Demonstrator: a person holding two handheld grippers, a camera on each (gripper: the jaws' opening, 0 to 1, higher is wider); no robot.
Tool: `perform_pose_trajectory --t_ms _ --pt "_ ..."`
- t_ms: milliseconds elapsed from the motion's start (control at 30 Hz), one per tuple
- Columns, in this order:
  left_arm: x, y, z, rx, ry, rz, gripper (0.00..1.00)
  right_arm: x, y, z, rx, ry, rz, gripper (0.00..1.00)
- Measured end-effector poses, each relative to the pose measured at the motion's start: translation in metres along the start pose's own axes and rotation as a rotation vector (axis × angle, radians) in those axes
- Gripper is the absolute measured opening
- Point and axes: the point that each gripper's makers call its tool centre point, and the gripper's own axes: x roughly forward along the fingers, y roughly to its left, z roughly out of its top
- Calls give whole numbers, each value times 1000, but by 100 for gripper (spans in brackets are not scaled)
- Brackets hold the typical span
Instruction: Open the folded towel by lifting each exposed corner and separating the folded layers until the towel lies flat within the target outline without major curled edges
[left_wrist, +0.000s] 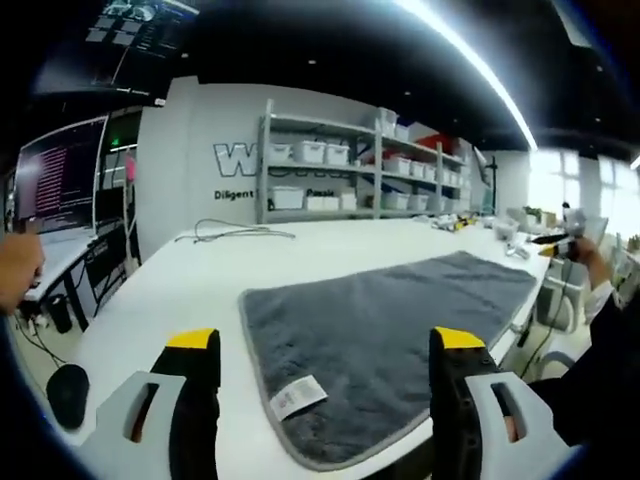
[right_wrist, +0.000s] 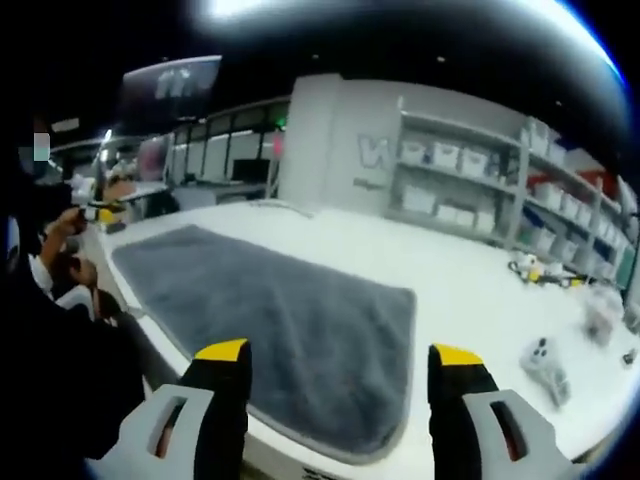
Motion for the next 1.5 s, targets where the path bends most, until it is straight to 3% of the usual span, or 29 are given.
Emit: perform_pose_trajectory --t_ms 100,367,533,767,933,1200,1333,1500 --pt "-3 -6 6 11 -9 -5 94 -5 5 8 -15 -5 -4 83" --pt "-10 -14 23 30 -47 8 98 -8 13 30 -18 -46 -20 99" --pt "-15 -17 27 49 -45 3 99 -10 13 30 6 -37 -23 100" --pt "-15 -16 24 53 -22 11 99 -16 24 28 -81 -7 4 100" --pt "-14 -17 23 50 -14 12 99 -21 29 32 -137 -19 23 100" --pt "-16 -24 23 116 5 20 99 -24 32 34 -151 -33 33 100" --pt "-19 -28 28 110 -11 9 99 -26 34 37 -152 -45 39 100" --pt "-21 -31 29 129 -7 5 97 -30 37 49 -166 -90 32 100"
